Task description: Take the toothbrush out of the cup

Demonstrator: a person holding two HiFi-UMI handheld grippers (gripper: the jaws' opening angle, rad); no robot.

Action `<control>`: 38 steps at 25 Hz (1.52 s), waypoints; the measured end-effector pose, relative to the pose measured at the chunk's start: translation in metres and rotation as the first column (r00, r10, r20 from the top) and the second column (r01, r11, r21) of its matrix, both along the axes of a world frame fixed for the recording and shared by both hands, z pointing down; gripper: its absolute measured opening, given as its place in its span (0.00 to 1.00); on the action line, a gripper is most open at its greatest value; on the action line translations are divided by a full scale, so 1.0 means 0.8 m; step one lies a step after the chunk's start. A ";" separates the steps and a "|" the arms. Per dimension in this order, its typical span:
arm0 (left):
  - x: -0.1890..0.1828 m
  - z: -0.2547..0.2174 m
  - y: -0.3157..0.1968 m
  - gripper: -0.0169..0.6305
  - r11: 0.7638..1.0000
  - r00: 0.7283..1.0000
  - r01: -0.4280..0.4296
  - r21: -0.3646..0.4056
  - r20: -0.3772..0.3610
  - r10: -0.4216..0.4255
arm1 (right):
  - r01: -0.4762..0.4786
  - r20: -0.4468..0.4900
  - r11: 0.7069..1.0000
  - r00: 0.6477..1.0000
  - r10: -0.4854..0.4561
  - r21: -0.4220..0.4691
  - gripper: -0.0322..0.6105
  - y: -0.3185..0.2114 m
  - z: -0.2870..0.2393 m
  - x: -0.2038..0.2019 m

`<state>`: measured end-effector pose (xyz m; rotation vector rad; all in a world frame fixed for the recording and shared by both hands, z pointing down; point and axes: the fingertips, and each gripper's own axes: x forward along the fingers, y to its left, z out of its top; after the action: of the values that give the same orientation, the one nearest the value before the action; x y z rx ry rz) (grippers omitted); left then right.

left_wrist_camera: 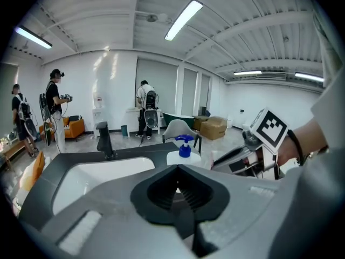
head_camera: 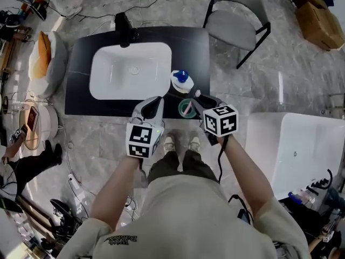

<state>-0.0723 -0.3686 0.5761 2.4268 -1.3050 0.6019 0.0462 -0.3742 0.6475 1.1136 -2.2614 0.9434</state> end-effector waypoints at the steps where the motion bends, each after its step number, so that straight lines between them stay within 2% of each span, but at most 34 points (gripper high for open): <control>1: -0.002 0.003 0.002 0.03 1.000 1.000 0.001 -0.006 0.002 -0.001 | 0.005 -0.005 1.000 1.000 -0.005 -0.004 0.20 0.000 0.003 -0.001; 5: -0.012 0.008 0.006 0.03 1.000 1.000 0.013 -0.018 0.007 -0.013 | 0.024 0.009 1.000 1.000 -0.024 -0.005 0.09 0.003 0.002 -0.008; 11: -0.020 -0.008 0.001 0.03 1.000 1.000 0.018 0.011 0.007 -0.018 | 0.028 0.012 0.998 1.000 -0.029 0.047 0.09 0.002 -0.023 -0.009; 16: -0.026 -0.044 -0.003 0.03 0.997 1.000 0.026 0.075 0.008 -0.027 | 0.037 0.009 0.985 0.999 -0.039 0.167 0.09 0.000 -0.089 -0.004; 21: -0.021 -0.105 -0.010 0.03 0.984 1.000 0.010 0.175 0.015 -0.013 | 0.032 0.021 0.951 0.999 -0.041 0.308 0.09 -0.003 -0.181 0.011; 25: -0.016 -0.169 -0.007 0.03 0.955 0.998 -0.034 0.295 0.059 0.017 | 0.026 0.035 0.900 0.998 -0.046 0.434 0.09 0.001 -0.267 0.021; 30: -0.012 -0.266 -0.005 0.03 0.893 0.998 -0.058 0.446 0.060 0.035 | -0.003 0.068 0.815 0.997 -0.045 0.579 0.09 0.013 -0.369 0.029; 32: -0.014 -0.299 -0.002 0.03 0.869 0.998 -0.059 0.491 0.053 0.037 | -0.008 0.070 0.786 0.997 -0.045 0.618 0.09 0.023 -0.403 0.031; 35: -0.018 -0.341 0.001 0.03 0.836 0.999 -0.044 0.547 0.022 0.038 | 0.003 0.038 0.723 0.998 -0.040 0.691 0.09 0.039 -0.454 0.034; 38: -0.019 -0.373 0.014 0.03 0.820 1.000 -0.020 0.572 -0.006 0.028 | 0.017 -0.013 0.668 1.000 -0.010 0.744 0.09 0.056 -0.489 0.041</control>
<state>-0.0876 -0.3570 0.2780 2.9097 -1.6383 0.2019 0.0790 -0.3291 0.2562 1.3881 -2.7159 -0.0751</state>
